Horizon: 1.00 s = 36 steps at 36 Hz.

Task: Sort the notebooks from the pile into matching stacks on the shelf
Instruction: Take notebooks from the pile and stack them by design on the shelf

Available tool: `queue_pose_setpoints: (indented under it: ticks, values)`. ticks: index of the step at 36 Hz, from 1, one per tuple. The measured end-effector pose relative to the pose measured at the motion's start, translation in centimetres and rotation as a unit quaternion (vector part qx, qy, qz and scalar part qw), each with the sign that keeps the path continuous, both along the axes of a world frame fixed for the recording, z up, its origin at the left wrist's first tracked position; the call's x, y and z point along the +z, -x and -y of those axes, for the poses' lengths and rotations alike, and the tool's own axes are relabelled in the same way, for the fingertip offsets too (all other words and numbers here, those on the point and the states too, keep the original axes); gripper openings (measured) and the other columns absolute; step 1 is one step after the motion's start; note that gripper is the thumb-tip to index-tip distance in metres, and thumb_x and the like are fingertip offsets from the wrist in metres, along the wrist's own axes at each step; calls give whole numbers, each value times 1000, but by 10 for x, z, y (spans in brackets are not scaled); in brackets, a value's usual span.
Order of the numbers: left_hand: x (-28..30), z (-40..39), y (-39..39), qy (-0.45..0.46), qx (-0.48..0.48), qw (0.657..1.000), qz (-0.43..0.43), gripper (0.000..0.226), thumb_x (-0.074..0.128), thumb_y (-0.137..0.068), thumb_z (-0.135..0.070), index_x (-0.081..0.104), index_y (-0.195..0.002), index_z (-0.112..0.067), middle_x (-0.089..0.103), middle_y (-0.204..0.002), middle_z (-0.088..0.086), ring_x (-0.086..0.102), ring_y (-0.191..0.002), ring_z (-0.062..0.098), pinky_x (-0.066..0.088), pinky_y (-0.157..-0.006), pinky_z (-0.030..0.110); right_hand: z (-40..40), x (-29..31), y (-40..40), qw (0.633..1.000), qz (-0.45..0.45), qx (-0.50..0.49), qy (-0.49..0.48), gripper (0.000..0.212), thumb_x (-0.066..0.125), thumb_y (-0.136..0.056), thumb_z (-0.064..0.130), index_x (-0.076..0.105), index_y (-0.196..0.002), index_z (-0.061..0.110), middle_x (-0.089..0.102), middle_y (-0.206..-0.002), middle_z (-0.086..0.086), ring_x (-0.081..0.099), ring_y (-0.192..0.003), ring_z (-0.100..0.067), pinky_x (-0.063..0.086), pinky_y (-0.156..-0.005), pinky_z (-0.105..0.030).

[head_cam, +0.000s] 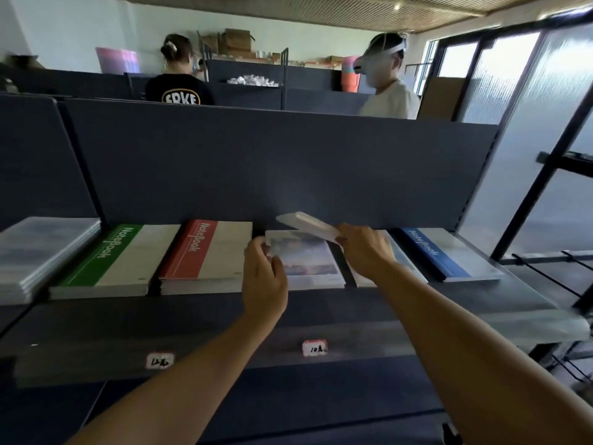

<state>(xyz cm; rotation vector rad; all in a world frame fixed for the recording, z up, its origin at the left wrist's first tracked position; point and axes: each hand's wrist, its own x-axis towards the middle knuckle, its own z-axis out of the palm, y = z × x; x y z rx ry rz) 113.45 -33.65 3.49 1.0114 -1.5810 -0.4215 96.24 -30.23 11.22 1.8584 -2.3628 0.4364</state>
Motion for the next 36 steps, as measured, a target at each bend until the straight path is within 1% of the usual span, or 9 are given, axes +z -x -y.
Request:
queue_pose_setpoints:
  ticks: [3, 6, 9, 11, 14, 18, 26, 32, 36]
  values:
    - [0, 5, 1, 70, 31, 995, 60, 41, 61, -85, 2, 51, -125, 2, 58, -115, 17, 57, -103, 29, 47, -80, 27, -2, -8, -1, 998, -29, 22, -46, 33, 37, -101, 22, 52, -130, 30, 62, -122, -5, 60, -103, -29, 43, -74, -32]
    - [7, 6, 1, 85, 14, 977, 193, 42, 52, -93, -30, 53, -129, -7, 57, -126, 12, 53, -115, 29, 45, -92, 36, -1, -25, -9, 992, -70, 54, -88, 33, 40, -101, 24, 49, -132, 31, 60, -125, 0, 61, -105, -26, 49, -82, -35]
    - [10, 8, 2, 13, -73, 911, 407, 51, 40, -97, -49, 45, -140, -23, 39, -146, 3, 35, -134, 23, 32, -107, 37, 2, -41, -14, 992, -36, 73, -100, 30, 45, -100, 33, 52, -128, 29, 59, -126, -2, 60, -109, -27, 50, -86, -39]
    - [4, 11, 2, -23, -96, 877, 470, 51, 38, -98, -51, 39, -144, -30, 34, -147, -1, 31, -134, 22, 31, -107, 36, 3, -46, -13, 990, -17, 83, -112, 35, 51, -96, 36, 53, -130, 25, 57, -130, -3, 57, -114, -27, 47, -90, -38]
    - [-4, 11, 2, -62, -106, 870, 477, 48, 36, -99, -48, 35, -145, -33, 33, -147, -2, 28, -135, 25, 33, -109, 39, 2, -47, -10, 985, -12, 101, -138, 53, 58, -92, 42, 43, -140, 25, 48, -140, -1, 50, -123, -27, 43, -96, -36]
    - [-10, 11, 5, -88, -94, 848, 513, 48, 35, -102, -41, 26, -147, -32, 23, -153, 1, 18, -140, 33, 36, -109, 45, 5, -44, -7, 985, -5, 103, -141, 53, 58, -91, 43, 43, -140, 28, 48, -142, -1, 48, -126, -27, 42, -99, -37]
    - [-5, 20, 12, -92, -68, 830, 546, 43, 35, -103, -23, 32, -145, -27, 37, -138, 4, 39, -121, 33, 47, -87, 41, 10, -47, -4, 985, 15, 94, -145, 56, 61, -89, 44, 43, -140, 28, 47, -143, 0, 47, -128, -26, 43, -101, -38]
    - [-1, 15, 14, -105, -65, 818, 562, 48, 38, -98, -15, 30, -144, -27, 31, -140, 5, 34, -125, 36, 45, -90, 42, 7, -50, -8, 986, 1, 91, -137, 56, 59, -91, 40, 41, -142, 25, 47, -142, -3, 47, -127, -25, 42, -98, -37]
    - [4, 12, 17, -74, -47, 819, 567, 47, 39, -99, -17, 34, -145, -22, 38, -142, 8, 30, -133, 33, 31, -109, 38, 8, -52, -11, 986, 0, 100, -133, 54, 56, -92, 41, 42, -141, 23, 47, -142, -4, 45, -128, -25, 42, -98, -38]
